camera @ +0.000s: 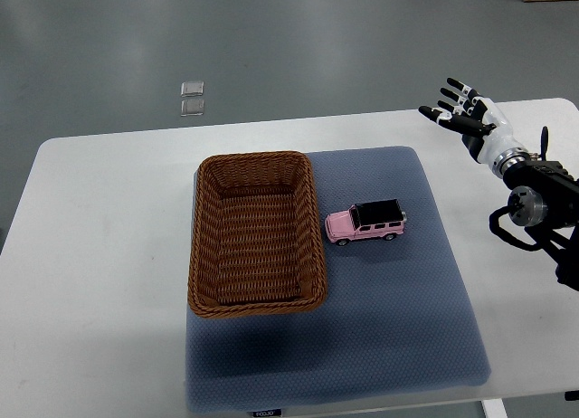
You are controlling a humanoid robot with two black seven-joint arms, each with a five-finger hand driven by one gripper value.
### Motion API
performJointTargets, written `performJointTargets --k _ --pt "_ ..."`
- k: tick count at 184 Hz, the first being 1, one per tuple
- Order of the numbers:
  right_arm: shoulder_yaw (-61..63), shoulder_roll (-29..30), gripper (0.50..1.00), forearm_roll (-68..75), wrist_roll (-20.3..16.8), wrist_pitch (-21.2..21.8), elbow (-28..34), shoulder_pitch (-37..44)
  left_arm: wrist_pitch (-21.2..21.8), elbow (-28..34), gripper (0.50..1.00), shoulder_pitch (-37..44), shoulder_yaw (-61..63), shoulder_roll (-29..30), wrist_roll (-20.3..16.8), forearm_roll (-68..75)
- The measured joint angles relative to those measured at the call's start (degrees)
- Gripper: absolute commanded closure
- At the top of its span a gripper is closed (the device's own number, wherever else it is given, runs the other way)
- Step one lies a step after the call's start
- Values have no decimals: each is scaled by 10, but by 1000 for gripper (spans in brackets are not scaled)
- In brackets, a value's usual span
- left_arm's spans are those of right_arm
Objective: Place pink car in brown basket
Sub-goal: 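Move the open right hand toward the pink toy car, then lower the right hand over the pink car and close fingers around it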
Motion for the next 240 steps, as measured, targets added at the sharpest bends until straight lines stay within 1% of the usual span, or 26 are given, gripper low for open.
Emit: performJointTargets --k 49,73,107,149,177,217,240 --pt "-1 -1 587 -5 0 6 2 0 -2 -1 500 8 0 0 0 0" --pt "-2 -4 587 -8 -1 28 2 0 -2 -1 500 8 -1 0 0 0" --pt "-5 -6 587 -21 -1 49 5 1 -2 -1 500 8 -1 0 0 0" --pt "-5 -8 587 -116 0 90 12 1 0 -1 500 8 1 0 0 0" --pt "-6 -20 587 -187 1 105 41 1 1 -1 500 8 1 0 0 0" --pt "-14 -59 587 -283 5 138 108 8 1 -1 500 8 1 0 0 0" --pt "-36 -78 587 -341 9 147 123 23 1 -1 500 8 2 0 0 0"
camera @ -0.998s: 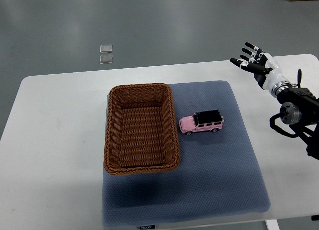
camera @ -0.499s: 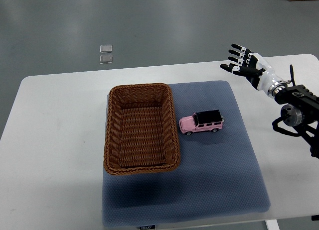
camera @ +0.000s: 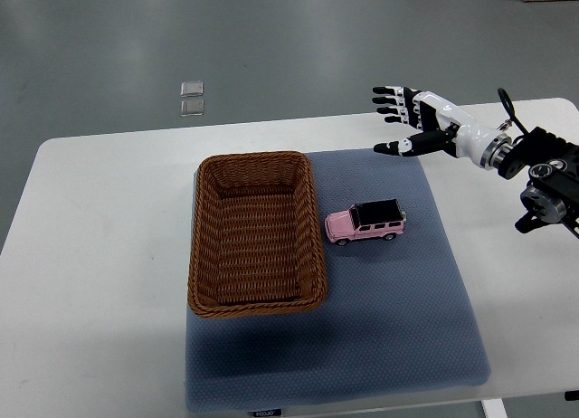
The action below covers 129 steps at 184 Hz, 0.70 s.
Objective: Place pink car in brown basket
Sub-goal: 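Lower the right hand over the pink car and close fingers around it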
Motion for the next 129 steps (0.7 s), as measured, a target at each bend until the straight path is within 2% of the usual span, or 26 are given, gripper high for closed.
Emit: performJointTargets --k 60,91,129 --pt "-81 -56 587 -213 13 6 65 42 0 0 500 -1 0 0 0 1" --pt "-114 -70 587 -256 13 6 92 59 0 0 500 -1 0 0 0 1" --pt "-156 -62 587 -286 13 -1 96 73 0 0 500 -2 0 0 0 1"
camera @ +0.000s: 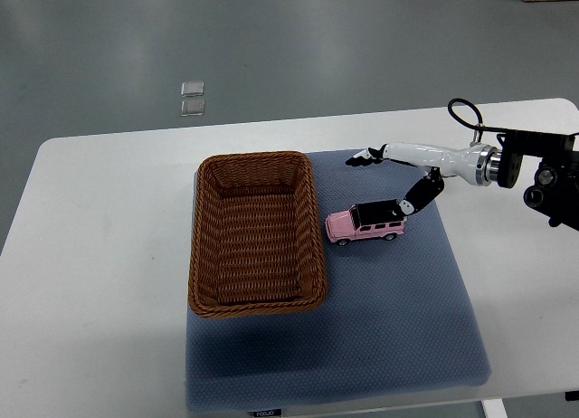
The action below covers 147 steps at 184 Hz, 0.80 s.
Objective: Place pink car in brown basket
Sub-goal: 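Lower the right hand over the pink car and close fingers around it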
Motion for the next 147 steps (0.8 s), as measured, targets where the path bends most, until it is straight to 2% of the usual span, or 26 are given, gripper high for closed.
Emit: performJointTargets --k 60,99,123,147 --pt "-55 20 589 -34 -8 -46 -17 5 0 -1 500 0 1 0 0 0" --pt "-76 30 601 -45 -19 -55 -23 8 0 -1 500 0 1 0 0 0" --pt "-88 37 636 -51 -20 -62 -32 9 0 -1 500 0 1 0 0 0" --pt "-92 39 722 -60 -21 -67 -39 9 0 -1 500 0 0 0 0 0"
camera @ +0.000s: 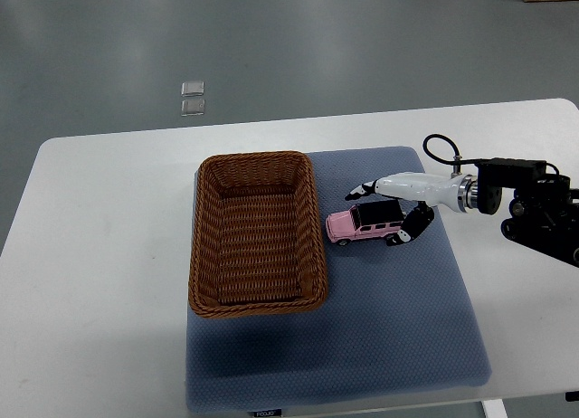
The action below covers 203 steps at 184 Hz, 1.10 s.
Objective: Place pink car in brown basket
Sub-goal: 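Lower the right hand over the pink car and close fingers around it, then lift the pink car with the right hand off the mat, then carry the pink car over the wicker basket and lower it inside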
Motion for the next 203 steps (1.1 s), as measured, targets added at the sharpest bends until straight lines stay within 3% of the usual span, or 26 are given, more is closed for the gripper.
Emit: performJointTargets --k 36,49,154,203 --pt "-2 0 901 -2 0 0 -7 6 0 0 500 0 0 0 0 0" --pt "-6 0 1000 -2 0 0 -10 10 0 0 500 -2 -1 0 0 0" --pt "-1 -13 1000 8 6 -71 -14 49 0 1 500 -4 -2 0 0 0" --pt "20 -13 1000 13 6 -80 -18 77 0 1 500 -4 -3 0 0 0"
